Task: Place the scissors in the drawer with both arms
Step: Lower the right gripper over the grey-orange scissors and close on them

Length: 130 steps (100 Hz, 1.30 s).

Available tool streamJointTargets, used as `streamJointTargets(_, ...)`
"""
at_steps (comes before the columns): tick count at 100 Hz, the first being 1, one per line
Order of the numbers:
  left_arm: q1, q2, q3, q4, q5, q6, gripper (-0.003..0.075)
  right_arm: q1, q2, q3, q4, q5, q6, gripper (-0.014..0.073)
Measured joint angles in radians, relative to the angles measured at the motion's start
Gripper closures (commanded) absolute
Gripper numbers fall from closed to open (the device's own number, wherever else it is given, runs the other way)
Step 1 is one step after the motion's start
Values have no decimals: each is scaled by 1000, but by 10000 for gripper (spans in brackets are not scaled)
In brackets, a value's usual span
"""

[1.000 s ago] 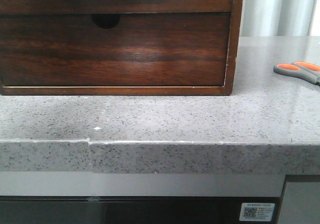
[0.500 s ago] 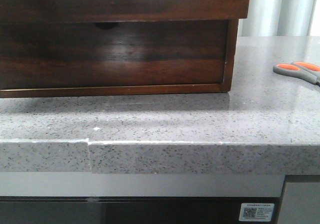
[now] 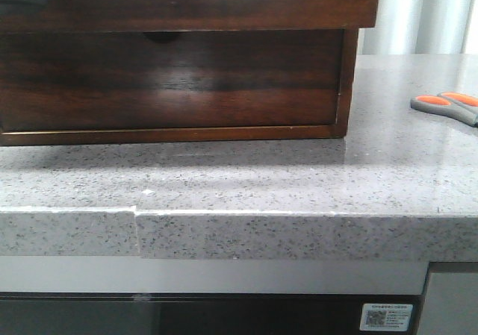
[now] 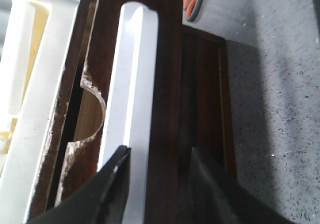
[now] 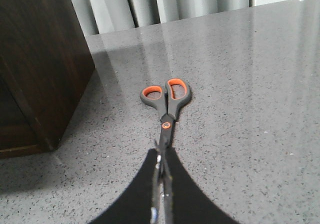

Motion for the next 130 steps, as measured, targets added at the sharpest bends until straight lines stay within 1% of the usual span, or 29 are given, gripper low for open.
streamJointTargets(5,0,-26,0,-28,-11,0,433,0,14,-10,0,16,0,614)
streamJointTargets(9,0,-47,-2,-51,-15,0,433,0,30,-20,1,31,0,570)
streamJointTargets(14,0,-79,-5,-88,-22,0,433,4,66,-37,1,39,0,496)
streamJointTargets(19,0,-114,-6,-131,-24,0,433,8,108,-59,1,41,0,398)
streamJointTargets(26,0,-174,-9,-200,-24,0,433,15,182,-95,-7,41,0,295)
streamJointTargets(33,0,-226,-9,-241,-26,0,433,17,269,-143,-16,43,-3,251)
streamJointTargets(42,0,-273,-11,-259,-26,0,433,24,389,-227,-21,43,-4,249)
streamJointTargets(52,0,-300,-11,-268,-26,-2,433,32,521,-370,-53,45,-5,249)
streamJointTargets(57,0,-302,-11,-268,-26,-2,433,37,589,-440,-67,71,-6,249)
streamJointTargets(64,0,-302,-11,-270,-23,-2,433,37,696,-540,-78,153,-6,249)
streamJointTargets(83,0,-302,-11,-270,-20,-2,434,37,1025,-817,-85,512,-7,249)
streamJointTargets(97,0,-302,-11,-270,-20,-2,434,37,1244,-1011,-85,730,-7,249)
streamJointTargets(111,0,-302,-11,-270,-20,-2,434,37,1407,-1148,-83,843,-7,249)
streamJointTargets(130,0,-302,-11,-270,-20,-2,435,37,1520,-1234,-81,880,-7,249)
